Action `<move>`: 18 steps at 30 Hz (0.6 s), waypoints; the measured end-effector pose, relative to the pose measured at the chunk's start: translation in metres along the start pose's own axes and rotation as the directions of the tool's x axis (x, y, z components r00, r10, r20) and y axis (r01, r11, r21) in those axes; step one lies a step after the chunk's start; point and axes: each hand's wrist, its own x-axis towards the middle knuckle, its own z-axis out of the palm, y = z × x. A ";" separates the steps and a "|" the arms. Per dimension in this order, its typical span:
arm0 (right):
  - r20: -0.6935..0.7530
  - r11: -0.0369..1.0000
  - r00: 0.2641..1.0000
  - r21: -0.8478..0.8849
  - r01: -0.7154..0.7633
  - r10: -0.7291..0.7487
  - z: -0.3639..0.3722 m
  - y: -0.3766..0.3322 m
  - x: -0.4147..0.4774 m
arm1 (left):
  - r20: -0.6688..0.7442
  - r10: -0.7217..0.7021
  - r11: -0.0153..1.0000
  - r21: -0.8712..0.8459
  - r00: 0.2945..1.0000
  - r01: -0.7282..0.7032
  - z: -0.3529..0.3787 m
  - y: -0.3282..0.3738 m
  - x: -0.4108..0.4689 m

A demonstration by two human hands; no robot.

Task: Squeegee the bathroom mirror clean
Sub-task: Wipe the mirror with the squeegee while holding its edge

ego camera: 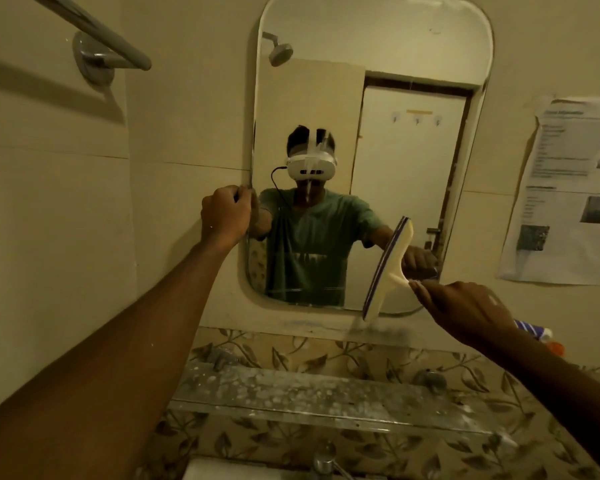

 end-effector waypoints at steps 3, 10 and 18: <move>-0.032 0.998 0.999 0.048 0.037 -0.035 0.001 -0.019 0.018 | -0.017 -0.013 1.000 -0.012 1.000 0.012 0.002 0.001 -0.002; -0.244 0.979 0.948 -0.052 0.198 -0.205 -0.011 -0.129 0.117 | -0.023 -0.030 0.997 -0.066 0.999 0.029 0.003 0.001 -0.007; -0.187 0.971 0.953 0.007 -0.240 0.237 -0.039 0.015 0.047 | 0.045 0.040 0.996 -0.077 0.998 -0.036 -0.002 -0.008 -0.003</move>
